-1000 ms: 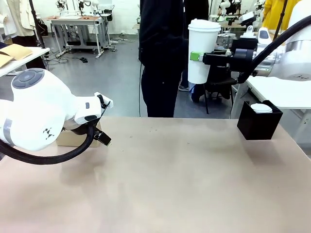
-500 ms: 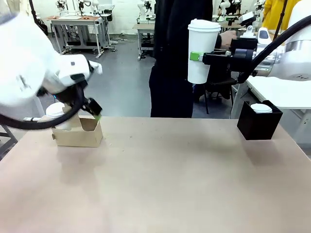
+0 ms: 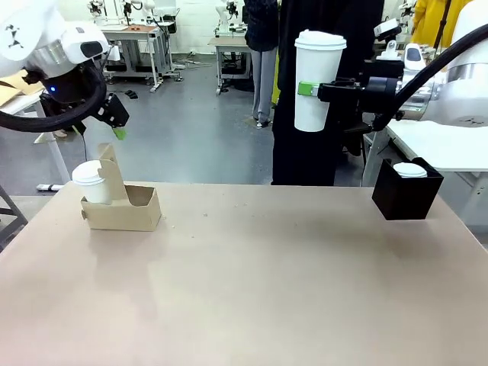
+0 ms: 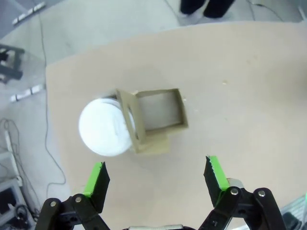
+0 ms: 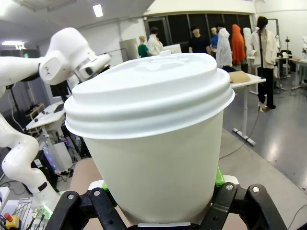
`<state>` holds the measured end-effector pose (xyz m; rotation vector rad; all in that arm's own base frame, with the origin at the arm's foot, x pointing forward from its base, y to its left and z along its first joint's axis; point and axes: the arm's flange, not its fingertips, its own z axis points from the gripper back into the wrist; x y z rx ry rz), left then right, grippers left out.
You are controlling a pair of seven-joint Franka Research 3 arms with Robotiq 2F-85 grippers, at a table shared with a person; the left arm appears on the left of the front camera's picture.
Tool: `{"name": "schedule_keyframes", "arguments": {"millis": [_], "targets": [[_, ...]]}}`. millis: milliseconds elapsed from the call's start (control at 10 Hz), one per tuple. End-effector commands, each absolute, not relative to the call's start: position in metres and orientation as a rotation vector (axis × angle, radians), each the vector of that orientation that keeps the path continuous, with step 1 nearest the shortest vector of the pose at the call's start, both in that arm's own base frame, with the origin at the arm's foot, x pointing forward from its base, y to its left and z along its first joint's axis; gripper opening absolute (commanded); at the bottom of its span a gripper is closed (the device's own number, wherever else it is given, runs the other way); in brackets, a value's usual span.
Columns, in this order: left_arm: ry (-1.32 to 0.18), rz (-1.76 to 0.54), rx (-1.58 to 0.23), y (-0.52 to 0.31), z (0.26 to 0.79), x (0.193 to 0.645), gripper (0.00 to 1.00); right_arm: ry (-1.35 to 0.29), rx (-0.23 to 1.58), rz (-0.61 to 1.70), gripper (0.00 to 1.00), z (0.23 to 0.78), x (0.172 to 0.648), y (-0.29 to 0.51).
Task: Pour a drink into a cup and package it in a carrier.
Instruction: Position the Cup Carrier in the center of the table.
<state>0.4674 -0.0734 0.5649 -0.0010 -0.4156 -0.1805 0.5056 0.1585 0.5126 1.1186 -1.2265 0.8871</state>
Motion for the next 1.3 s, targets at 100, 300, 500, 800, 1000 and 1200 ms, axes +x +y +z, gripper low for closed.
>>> {"name": "schedule_keyframes", "arguments": {"millis": [100,300,500,800,1000,1200], "targets": [[-0.348,-0.074,0.016,-0.067,0.548,0.505,1.00,-1.234,1.104,0.888,0.81,0.518,0.508,0.161],[-0.310,-0.058,0.011,-0.063,0.525,0.519,1.00,-1.234,1.104,0.888,0.81,0.518,0.508,0.161],[-0.283,-0.056,0.023,-0.060,0.510,0.525,1.00,-1.234,1.104,0.888,0.81,0.518,0.508,0.161],[-0.292,-0.044,0.034,-0.059,0.507,0.527,0.00,-1.234,1.104,0.888,0.81,0.518,0.508,0.161],[-0.293,-0.046,0.040,-0.063,0.506,0.525,0.00,-1.234,1.104,0.888,0.81,0.518,0.508,0.161],[-0.293,-0.049,0.039,-0.064,0.507,0.524,0.05,-1.234,1.104,0.888,0.81,0.518,0.508,0.161]]}}
